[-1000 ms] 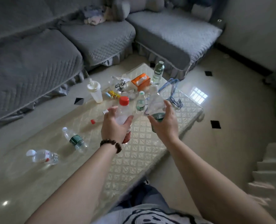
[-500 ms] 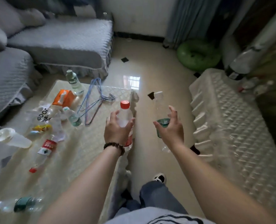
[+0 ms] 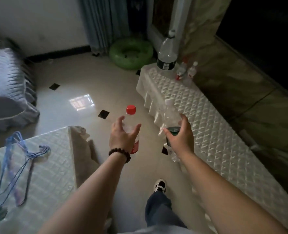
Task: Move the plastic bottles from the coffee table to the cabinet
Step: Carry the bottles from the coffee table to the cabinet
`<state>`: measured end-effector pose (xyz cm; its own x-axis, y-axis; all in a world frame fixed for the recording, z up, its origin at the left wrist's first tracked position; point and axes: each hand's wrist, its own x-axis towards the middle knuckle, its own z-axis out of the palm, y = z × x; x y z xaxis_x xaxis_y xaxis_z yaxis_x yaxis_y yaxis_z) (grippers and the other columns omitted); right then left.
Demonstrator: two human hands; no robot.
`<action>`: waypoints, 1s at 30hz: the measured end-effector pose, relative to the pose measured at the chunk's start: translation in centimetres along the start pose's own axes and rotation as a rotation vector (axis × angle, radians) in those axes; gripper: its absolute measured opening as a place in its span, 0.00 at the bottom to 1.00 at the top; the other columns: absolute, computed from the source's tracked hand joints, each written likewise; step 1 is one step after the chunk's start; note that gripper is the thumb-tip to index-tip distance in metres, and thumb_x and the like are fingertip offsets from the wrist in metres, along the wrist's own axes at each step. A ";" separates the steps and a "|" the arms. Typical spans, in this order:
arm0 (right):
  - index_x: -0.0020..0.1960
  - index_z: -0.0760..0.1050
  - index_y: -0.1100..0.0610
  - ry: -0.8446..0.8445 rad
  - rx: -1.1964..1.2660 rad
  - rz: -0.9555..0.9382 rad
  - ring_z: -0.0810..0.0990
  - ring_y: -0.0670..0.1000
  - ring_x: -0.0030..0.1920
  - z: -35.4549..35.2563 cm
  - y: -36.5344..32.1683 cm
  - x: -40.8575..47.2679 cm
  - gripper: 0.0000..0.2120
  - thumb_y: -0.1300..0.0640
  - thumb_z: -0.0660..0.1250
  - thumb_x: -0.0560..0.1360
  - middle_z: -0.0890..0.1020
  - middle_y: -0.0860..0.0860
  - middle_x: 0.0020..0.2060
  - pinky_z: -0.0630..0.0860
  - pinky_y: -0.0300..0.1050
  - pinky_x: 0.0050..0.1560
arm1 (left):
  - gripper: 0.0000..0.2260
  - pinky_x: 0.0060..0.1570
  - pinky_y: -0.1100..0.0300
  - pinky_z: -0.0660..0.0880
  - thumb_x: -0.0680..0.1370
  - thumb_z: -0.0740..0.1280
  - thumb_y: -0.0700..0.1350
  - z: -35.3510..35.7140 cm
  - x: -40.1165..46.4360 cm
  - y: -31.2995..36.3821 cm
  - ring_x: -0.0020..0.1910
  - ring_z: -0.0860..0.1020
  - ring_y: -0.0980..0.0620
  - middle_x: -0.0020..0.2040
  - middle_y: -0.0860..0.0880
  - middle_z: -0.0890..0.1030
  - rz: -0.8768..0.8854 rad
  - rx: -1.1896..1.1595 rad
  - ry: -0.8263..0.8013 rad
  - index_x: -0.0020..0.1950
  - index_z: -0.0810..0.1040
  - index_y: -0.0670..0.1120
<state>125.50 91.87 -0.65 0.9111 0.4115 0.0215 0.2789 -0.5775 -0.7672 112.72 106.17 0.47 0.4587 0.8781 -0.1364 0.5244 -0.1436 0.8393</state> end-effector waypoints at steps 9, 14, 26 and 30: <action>0.73 0.59 0.49 0.114 -0.014 0.105 0.72 0.55 0.65 -3.7 3.4 14.9 0.37 0.46 0.73 0.70 0.72 0.52 0.66 0.72 0.47 0.56 | 0.31 0.55 0.56 0.72 0.70 0.73 0.58 12.1 11.4 8.7 0.55 0.73 0.52 0.62 0.48 0.73 0.059 0.006 -0.124 0.69 0.68 0.50; 0.73 0.59 0.49 0.137 -0.010 0.189 0.71 0.55 0.66 -3.2 4.3 20.6 0.37 0.47 0.74 0.70 0.72 0.52 0.68 0.71 0.48 0.59 | 0.32 0.51 0.59 0.70 0.70 0.72 0.60 15.5 16.5 11.2 0.54 0.72 0.54 0.63 0.49 0.73 0.084 0.070 -0.167 0.70 0.66 0.51; 0.74 0.58 0.50 0.235 -0.059 0.372 0.71 0.56 0.67 3.1 4.9 35.2 0.38 0.46 0.73 0.70 0.70 0.54 0.69 0.68 0.43 0.55 | 0.31 0.54 0.56 0.72 0.71 0.71 0.59 22.6 35.3 13.9 0.56 0.72 0.52 0.64 0.48 0.72 0.100 0.101 -0.379 0.70 0.65 0.53; 0.75 0.57 0.50 0.262 -0.068 0.444 0.71 0.57 0.67 4.8 4.0 39.6 0.38 0.46 0.72 0.71 0.69 0.54 0.70 0.70 0.47 0.58 | 0.31 0.56 0.54 0.72 0.71 0.71 0.58 23.7 42.3 14.9 0.58 0.73 0.49 0.64 0.46 0.72 0.107 0.128 -0.424 0.70 0.66 0.52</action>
<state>161.29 109.25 -5.94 0.9891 -0.0693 -0.1301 -0.1409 -0.7041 -0.6960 156.98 130.35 -5.26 0.7543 0.5948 -0.2781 0.5303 -0.3021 0.7922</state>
